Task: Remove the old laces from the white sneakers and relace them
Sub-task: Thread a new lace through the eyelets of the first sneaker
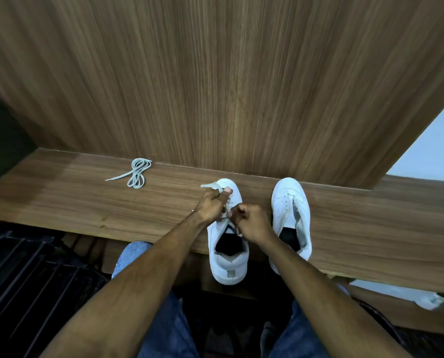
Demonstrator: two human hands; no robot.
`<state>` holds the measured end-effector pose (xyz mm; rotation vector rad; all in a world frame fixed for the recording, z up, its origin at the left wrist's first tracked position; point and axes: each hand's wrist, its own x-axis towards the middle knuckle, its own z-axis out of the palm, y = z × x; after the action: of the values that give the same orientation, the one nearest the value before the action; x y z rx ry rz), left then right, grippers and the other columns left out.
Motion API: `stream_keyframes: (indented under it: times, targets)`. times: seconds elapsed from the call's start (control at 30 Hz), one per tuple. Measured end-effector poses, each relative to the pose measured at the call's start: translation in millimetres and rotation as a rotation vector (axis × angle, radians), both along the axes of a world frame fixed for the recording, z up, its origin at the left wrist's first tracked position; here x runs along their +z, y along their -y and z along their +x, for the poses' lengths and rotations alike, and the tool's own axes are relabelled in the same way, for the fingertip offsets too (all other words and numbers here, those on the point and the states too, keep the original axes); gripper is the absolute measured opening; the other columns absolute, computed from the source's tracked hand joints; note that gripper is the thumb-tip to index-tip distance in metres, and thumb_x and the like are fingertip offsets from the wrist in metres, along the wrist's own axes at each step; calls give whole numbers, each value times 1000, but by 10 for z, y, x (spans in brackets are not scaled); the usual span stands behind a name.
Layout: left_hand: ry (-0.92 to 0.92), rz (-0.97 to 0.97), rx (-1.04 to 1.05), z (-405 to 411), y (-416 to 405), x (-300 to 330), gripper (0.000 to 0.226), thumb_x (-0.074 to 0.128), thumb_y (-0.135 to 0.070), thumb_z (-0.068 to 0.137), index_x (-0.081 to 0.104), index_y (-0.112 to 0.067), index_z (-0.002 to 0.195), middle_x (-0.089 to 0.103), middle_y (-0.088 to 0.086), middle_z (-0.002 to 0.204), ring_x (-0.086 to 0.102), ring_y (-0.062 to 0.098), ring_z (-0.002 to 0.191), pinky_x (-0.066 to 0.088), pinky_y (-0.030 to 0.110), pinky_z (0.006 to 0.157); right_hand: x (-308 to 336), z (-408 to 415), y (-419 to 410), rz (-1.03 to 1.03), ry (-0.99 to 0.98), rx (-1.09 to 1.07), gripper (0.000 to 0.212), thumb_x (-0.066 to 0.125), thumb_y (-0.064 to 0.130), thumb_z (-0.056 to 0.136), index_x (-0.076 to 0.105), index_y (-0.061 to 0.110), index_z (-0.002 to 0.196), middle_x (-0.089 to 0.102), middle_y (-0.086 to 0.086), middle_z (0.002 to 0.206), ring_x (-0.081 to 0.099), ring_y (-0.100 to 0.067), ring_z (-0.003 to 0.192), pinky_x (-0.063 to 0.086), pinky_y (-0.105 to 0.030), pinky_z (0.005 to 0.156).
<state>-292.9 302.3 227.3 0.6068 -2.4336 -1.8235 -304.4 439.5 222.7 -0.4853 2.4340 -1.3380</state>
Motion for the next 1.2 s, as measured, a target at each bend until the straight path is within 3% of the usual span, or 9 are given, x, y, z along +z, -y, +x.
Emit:
stream_keyframes:
  times: [0.1,0.23,0.4,0.53,0.63,0.77,0.93,1.1,1.2]
  targets:
    - [-21,-63,-138,84,133,-10,35,62,-26,93,57,6,77,56,10,70,53,12,66,44,19,64,16,-2,2,-128,187,-78,22,66,19,90,67,15,69,57,-1,51,48,-13,43,41,-27,47]
    - [-11,-87,-325,223,289,-17,18,71,-11,85,69,6,90,70,8,82,63,4,73,50,18,74,41,-30,-10,-149,293,-110,16,66,20,91,70,11,78,58,-5,54,46,-13,38,39,-22,41]
    - [-93,-501,-477,262,415,-12,9,74,-19,80,72,-17,89,67,-3,93,57,8,85,49,33,81,104,-70,-8,-162,385,-95,14,68,19,89,67,12,77,58,-6,56,45,-13,37,38,-20,41]
    - [-247,-860,-513,257,360,139,10,71,-29,81,75,-24,89,56,-20,120,40,1,110,31,30,89,225,-114,-31,-120,472,-34,9,70,17,87,68,12,80,61,-6,58,49,-12,40,43,-21,43]
    - [-215,-788,-533,224,351,185,9,71,-31,78,75,-26,85,68,-20,108,47,0,123,37,35,98,236,-123,-56,-161,416,-16,10,71,14,86,66,8,81,62,-9,57,52,-11,42,42,-20,43]
    - [-120,-496,-391,234,297,171,3,73,-15,80,74,-13,80,63,-23,58,54,-10,56,42,15,63,131,-59,-71,-220,236,18,10,69,8,87,69,14,79,61,-5,54,53,-14,46,43,-23,47]
    - [-122,-276,-325,228,275,36,8,67,-7,83,72,-12,79,73,-1,78,68,10,76,56,39,82,-7,-9,-44,-100,19,29,20,71,19,85,67,30,70,62,12,55,54,-6,52,46,-30,59]
    - [-209,-657,-291,333,245,-83,9,63,-26,89,70,-23,94,66,-9,93,61,13,90,50,38,81,69,21,-55,-249,462,-38,15,59,9,93,64,15,79,53,1,60,43,-9,53,38,-21,53]
    - [-267,-630,-166,389,174,-148,7,67,-23,85,67,-23,93,62,-10,87,59,16,87,49,38,78,93,-13,-66,-265,613,-29,19,54,8,95,58,17,79,49,2,64,43,-8,58,38,-20,55]
